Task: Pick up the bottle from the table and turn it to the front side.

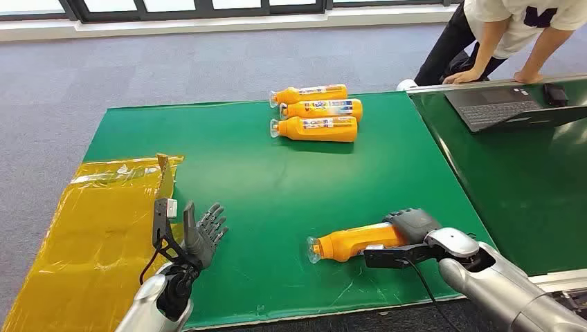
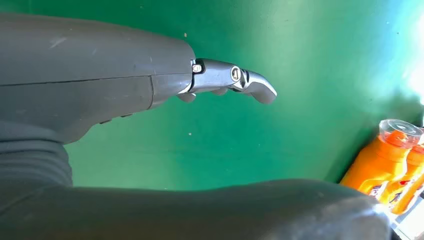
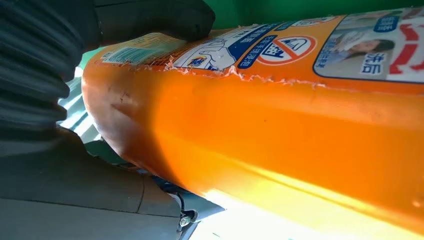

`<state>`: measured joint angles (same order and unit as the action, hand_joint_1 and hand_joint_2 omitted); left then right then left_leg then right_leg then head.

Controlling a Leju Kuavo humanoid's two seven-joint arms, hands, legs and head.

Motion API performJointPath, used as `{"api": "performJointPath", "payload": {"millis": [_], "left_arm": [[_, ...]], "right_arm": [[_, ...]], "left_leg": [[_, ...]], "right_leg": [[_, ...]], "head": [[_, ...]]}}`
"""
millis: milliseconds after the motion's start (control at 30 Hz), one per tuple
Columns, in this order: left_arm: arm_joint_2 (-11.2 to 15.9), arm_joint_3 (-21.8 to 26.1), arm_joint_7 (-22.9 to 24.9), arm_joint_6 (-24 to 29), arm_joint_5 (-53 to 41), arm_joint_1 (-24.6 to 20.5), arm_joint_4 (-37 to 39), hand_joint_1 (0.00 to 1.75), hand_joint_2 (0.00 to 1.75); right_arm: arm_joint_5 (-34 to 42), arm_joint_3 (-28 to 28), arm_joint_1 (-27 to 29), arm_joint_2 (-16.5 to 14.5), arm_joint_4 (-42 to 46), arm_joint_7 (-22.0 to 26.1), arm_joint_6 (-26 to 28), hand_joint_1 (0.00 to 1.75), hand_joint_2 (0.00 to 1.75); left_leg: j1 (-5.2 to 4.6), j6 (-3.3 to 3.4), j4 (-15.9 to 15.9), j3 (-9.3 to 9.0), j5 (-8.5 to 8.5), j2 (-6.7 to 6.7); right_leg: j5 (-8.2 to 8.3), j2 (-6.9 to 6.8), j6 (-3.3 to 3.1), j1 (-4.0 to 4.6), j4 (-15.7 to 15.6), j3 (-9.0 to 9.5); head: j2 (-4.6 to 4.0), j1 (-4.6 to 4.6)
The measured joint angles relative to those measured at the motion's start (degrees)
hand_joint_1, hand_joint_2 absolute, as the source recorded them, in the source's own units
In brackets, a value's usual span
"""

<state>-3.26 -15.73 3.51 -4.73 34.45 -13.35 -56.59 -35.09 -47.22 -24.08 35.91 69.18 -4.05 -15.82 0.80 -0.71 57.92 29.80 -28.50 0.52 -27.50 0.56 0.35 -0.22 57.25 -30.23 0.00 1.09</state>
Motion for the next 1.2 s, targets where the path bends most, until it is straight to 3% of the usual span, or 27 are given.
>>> {"api": "performJointPath", "payload": {"millis": [400, 567, 833, 967, 1133, 1200], "left_arm": [[0.08, 0.52, 0.19, 0.07, -0.77, 0.99, -1.54, 0.0, 0.0], [0.23, 1.01, -0.32, 0.47, -1.03, 2.8, -3.41, 0.0, 0.0], [0.38, 1.41, -3.75, 3.4, -4.25, 6.15, -7.09, 0.0, 0.0], [0.22, 1.41, -5.41, 5.37, -6.27, 6.45, -7.59, 0.0, 0.0], [0.05, 1.41, -6.34, 6.57, -7.49, 6.42, -7.8, 0.0, 0.0], [-1.0, 1.4, -8.46, 8.52, -10.5, 6.4, -9.09, 0.0, 0.0]], "right_arm": [[2.97, 3.02, 1.54, -1.91, -0.06, 0.66, 1.5, 1.75, 1.75], [5.85, 5.57, 2.88, -4.15, -0.04, 4.4, 5.77, 1.75, 1.75], [14.45, 15.99, 9.58, -15.84, 1.91, 20.06, 17.03, 1.75, 1.75], [13.38, 19.33, 12.76, -20.19, 4.25, 22.58, 21.78, 1.75, 1.75], [12.61, 20.3, 14.27, -22.16, 5.47, 23.23, 23.96, 1.75, 1.75], [13.14, 22.53, 17.87, -27.7, 9.54, 25.47, 27.94, 1.75, 1.75]], "left_leg": [[0.01, -0.01, -0.01, 0.18, -0.19, 0.02], [0.01, -0.02, -0.01, 0.26, -0.19, 0.01], [0.0, -0.13, 0.0, 0.95, 0.24, -0.66], [0.01, -0.17, -0.01, 1.26, 0.27, -0.81], [0.01, -0.17, -0.01, 1.31, 0.27, -0.79], [0.01, -0.18, -0.02, 1.42, 0.27, -0.77]], "right_leg": [[-0.18, 0.0, -0.02, 0.01, 0.0, 0.29], [-0.19, 0.0, -0.01, 0.01, 0.04, 0.23], [-0.09, -0.53, -0.12, -0.03, 0.22, -0.86], [-0.1, -0.68, -0.13, -0.02, 0.25, -1.11], [-0.1, -0.65, -0.13, -0.03, 0.25, -1.18], [-0.1, -0.62, -0.14, -0.04, 0.26, -1.31]], "head": [[0.0, 0.0], [0.0, -0.01], [0.0, 0.0], [0.0, 0.0], [0.0, -0.01], [0.0, -0.01]]}}
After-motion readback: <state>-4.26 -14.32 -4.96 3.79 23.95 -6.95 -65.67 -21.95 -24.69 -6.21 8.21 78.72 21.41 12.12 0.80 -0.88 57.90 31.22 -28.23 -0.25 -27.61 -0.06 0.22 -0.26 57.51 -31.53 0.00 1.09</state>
